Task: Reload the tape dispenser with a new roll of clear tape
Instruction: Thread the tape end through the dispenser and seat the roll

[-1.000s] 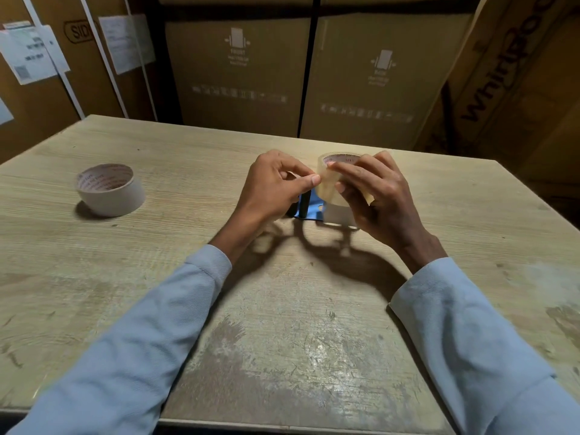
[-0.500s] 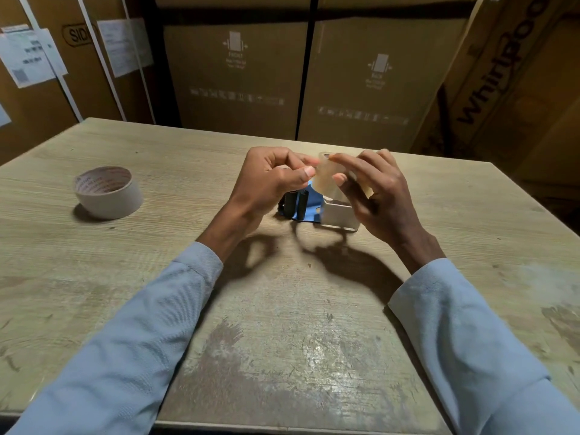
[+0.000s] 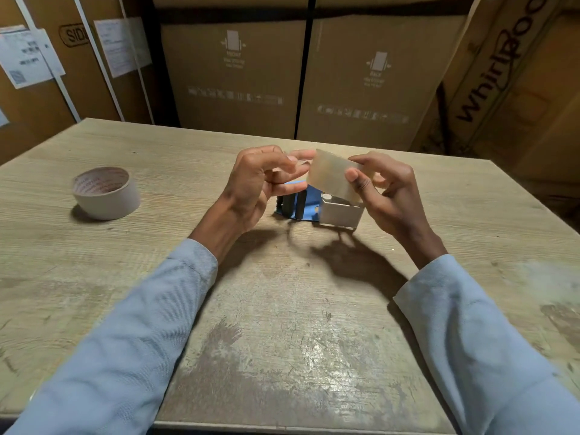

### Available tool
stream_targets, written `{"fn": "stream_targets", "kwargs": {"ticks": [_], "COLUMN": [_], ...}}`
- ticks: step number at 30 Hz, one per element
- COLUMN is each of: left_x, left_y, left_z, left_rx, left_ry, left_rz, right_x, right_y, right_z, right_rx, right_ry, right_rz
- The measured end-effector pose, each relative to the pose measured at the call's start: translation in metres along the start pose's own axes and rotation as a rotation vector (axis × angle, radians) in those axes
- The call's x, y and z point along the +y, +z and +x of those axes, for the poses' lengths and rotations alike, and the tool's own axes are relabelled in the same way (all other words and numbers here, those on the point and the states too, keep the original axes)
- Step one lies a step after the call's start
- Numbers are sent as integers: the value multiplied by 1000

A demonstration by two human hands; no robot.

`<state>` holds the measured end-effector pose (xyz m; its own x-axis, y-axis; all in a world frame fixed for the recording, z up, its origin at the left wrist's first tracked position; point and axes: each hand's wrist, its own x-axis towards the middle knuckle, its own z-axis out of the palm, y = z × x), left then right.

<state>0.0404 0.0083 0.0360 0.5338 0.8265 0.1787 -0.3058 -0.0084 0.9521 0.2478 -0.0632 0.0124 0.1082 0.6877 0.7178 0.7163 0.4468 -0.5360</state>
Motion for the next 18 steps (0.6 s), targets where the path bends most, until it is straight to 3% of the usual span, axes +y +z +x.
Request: {"fn": "stream_targets", "kwargs": {"ticks": [9,18], "left_x": [1,1], "left_y": [-8,-5], "left_z": [-4,-3], "left_rx": [0,-63], "left_ry": [32,-2], "left_rz": [-6,-16], "right_x": [-2,-1], "right_y": [-5,-3], "right_z": [1,3], "right_rx": [-166,-63], "right_ry": [1,91], "right_rz": [112,204]}}
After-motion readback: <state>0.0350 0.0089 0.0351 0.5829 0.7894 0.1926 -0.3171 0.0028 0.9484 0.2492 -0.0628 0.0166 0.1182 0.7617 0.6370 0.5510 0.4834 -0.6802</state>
